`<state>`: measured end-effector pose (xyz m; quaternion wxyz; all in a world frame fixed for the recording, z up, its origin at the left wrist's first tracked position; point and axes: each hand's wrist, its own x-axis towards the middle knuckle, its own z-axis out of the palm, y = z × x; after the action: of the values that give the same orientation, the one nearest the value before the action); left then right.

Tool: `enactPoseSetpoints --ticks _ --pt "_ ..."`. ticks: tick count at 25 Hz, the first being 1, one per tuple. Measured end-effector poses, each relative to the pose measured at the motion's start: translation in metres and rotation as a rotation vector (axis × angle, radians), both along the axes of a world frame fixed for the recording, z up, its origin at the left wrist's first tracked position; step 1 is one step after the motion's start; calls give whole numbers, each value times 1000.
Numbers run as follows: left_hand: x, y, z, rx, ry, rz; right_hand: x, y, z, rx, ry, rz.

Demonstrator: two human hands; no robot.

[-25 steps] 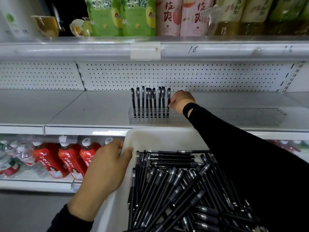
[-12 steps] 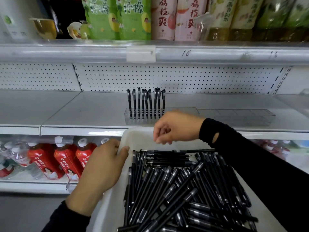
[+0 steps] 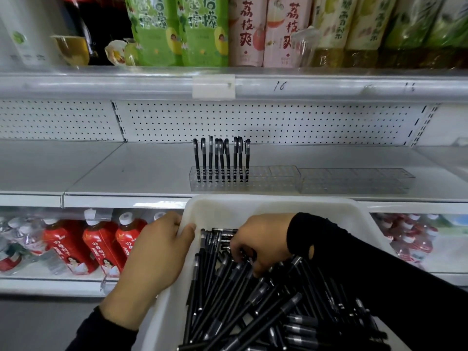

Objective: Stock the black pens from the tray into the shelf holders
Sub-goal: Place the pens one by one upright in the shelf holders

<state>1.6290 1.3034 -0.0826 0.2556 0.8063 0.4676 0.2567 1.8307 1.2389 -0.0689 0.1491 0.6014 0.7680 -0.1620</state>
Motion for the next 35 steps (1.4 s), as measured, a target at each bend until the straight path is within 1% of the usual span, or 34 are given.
enactPoseSetpoints --ticks 2,6,9,14,17,20,23,27,30,35 --pt "0 0 0 1 5 -2 -1 0 -3 -11 46 -7" --pt "0 0 0 9 10 -6 2 1 -3 -2 210 -43" --pt "-1 1 -1 0 1 -4 3 1 0 10 382 -73" --pt "0 0 0 6 -17 -3 9 3 1 -68 747 -195" --pt "0 -1 0 1 -25 -1 11 3 4 -28 926 -305" --pt "-1 0 0 6 -17 -5 13 3 10 40 1059 -395" --pt "-1 0 -1 9 -17 2 14 3 13 107 1116 -420" --pt "-1 -1 -1 2 -18 1 4 2 13 147 1108 -403" --pt "-1 -1 0 3 -19 -3 -9 2 8 136 1108 -349" --pt "-2 -1 0 -3 -26 -11 -20 -2 3 64 1132 -329"
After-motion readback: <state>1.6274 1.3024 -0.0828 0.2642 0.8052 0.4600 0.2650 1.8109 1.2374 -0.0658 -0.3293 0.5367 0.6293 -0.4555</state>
